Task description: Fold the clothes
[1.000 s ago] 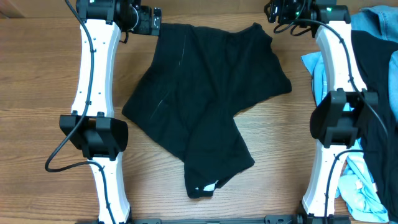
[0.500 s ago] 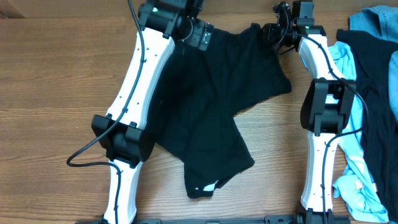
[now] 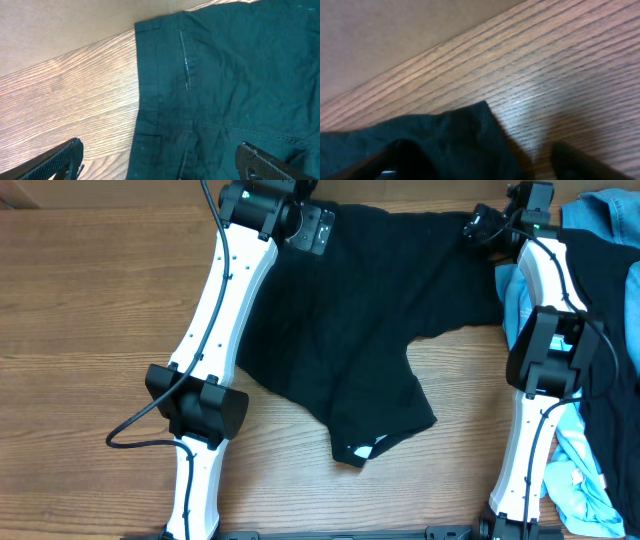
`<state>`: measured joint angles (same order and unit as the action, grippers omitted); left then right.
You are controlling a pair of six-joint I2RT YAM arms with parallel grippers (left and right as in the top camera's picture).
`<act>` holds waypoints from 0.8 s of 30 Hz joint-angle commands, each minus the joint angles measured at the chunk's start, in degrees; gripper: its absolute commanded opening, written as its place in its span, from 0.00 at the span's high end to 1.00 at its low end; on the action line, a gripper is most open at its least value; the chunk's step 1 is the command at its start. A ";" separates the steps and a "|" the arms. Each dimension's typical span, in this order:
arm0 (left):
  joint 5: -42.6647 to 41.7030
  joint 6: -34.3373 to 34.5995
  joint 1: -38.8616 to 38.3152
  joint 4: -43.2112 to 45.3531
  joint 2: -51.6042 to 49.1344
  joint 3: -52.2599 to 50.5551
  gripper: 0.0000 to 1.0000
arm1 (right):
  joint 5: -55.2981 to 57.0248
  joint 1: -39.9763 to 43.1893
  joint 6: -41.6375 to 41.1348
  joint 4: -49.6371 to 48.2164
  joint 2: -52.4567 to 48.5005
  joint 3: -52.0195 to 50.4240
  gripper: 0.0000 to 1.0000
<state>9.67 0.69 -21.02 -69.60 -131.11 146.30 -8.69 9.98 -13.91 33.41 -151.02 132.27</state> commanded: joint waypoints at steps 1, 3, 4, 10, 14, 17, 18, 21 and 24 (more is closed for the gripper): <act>4.50 -0.50 0.22 0.72 -0.37 0.17 0.00 | 2.16 -0.52 -1.38 8.66 1.90 6.78 0.00; 4.17 -0.46 0.76 0.81 -0.22 0.52 0.00 | -4.66 -0.50 -2.95 17.79 6.08 10.49 0.00; 3.54 -0.42 0.85 0.20 0.11 0.74 0.00 | -13.18 0.04 -2.08 22.67 8.81 11.65 0.00; -5.16 -2.71 0.79 -5.68 9.84 0.87 0.00 | -23.69 1.18 6.69 45.77 24.11 11.87 0.03; -6.34 2.14 0.85 -12.50 14.62 0.87 0.00 | -11.63 -1.05 3.13 56.28 35.82 11.87 0.03; -6.32 2.14 0.81 -15.93 14.62 0.87 0.00 | -8.63 -1.33 0.09 61.83 42.07 11.87 0.02; -6.29 2.12 0.72 -16.41 14.62 0.87 0.00 | -8.46 -1.42 0.00 63.65 43.76 11.85 0.02; -6.03 2.12 0.76 -17.11 14.62 0.87 0.00 | -4.46 -4.50 -5.11 63.65 51.45 6.03 0.02; -1.90 2.14 0.81 -17.07 14.62 0.87 0.00 | 0.76 -10.47 -12.22 63.63 60.43 -10.32 0.02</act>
<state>4.43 1.61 -20.40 -86.72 -116.25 146.67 -13.58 3.29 -19.18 97.10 -95.72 132.84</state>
